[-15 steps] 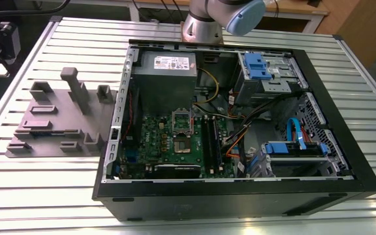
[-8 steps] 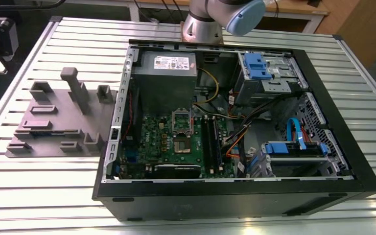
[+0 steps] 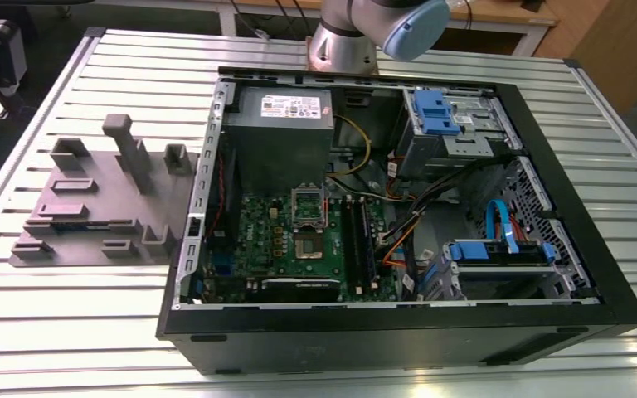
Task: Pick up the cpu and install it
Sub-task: 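Pick up the cpu and move it towards the insertion slot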
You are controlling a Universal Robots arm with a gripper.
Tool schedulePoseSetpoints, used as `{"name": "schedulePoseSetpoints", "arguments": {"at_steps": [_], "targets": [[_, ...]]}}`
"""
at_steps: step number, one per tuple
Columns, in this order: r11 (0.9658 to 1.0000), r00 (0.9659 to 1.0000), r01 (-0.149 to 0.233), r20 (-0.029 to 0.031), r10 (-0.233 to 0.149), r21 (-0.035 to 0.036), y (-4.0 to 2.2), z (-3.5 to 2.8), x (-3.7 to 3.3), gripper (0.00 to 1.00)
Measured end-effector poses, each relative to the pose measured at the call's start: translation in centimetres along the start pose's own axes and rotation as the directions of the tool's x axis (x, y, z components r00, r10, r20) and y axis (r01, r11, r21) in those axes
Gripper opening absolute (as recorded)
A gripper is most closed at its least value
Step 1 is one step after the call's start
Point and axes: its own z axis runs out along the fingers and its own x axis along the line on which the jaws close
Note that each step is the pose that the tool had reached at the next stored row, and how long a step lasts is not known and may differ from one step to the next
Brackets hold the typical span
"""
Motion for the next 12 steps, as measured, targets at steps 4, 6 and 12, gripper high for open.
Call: {"name": "schedulePoseSetpoints", "arguments": {"at_steps": [4, 6, 12], "targets": [[1.0, 1.0, 0.0, 0.0, 0.0, 0.0012, 0.01, -0.05, 0.0, 0.47], [1.0, 1.0, 0.0, -0.0001, 0.0, 0.0013, 0.01, -0.05, 0.0, 0.47], [1.0, 1.0, 0.0, -0.0002, 0.0, 0.0014, 0.0, -0.06, -0.15, 0.47]]}}
